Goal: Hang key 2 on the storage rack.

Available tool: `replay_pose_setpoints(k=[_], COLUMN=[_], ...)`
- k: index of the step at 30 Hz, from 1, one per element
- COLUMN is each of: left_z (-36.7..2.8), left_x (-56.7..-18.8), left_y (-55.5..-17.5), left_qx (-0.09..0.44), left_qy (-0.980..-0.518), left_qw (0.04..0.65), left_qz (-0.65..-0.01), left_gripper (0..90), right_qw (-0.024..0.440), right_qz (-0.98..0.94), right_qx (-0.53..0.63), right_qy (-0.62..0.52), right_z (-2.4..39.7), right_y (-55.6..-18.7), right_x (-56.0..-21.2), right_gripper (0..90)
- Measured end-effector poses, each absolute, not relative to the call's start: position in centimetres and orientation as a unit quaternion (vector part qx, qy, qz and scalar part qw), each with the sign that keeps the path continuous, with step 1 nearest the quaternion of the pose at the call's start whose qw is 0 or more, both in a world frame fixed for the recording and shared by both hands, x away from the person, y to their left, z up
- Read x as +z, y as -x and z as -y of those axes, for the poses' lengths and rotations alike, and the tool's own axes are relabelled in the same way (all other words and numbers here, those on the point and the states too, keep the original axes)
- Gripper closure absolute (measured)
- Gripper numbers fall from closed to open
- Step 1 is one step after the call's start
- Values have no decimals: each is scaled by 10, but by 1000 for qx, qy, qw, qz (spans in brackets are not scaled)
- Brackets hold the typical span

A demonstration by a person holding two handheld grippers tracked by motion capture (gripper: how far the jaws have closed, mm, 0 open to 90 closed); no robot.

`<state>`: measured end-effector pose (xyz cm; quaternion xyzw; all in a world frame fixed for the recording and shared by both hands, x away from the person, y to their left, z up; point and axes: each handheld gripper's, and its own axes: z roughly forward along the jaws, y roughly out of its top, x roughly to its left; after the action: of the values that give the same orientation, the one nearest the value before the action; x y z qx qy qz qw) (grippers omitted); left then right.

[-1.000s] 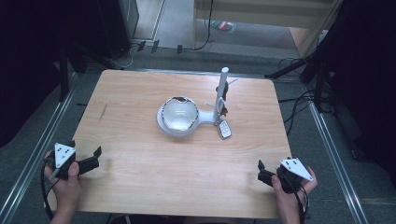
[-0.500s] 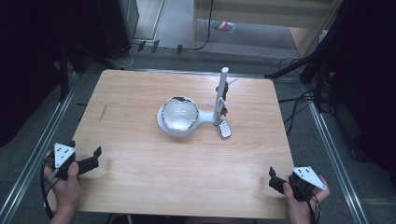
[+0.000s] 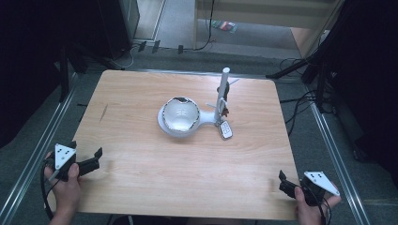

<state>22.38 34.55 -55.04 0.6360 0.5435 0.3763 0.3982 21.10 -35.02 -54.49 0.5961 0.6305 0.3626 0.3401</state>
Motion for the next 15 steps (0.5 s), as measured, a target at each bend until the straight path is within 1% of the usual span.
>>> replay_pose_setpoints(k=[8,13,15], left_z=[-348,-352,-352], left_x=[-550,-550,-550], left_y=[-224,-228,-229], left_qx=[372,346,343], left_qy=[-628,-630,-633], left_qw=[406,413,413], left_qz=[-550,-559,-557], left_gripper=[59,58,59], right_qw=[339,332,330], right_qz=[-631,-630,-630], right_qx=[369,370,368], right_qy=[-592,-597,-599], right_z=[352,354,354], right_y=[-211,-213,-214], right_x=[-546,-546,-546], right_gripper=[0,0,0])
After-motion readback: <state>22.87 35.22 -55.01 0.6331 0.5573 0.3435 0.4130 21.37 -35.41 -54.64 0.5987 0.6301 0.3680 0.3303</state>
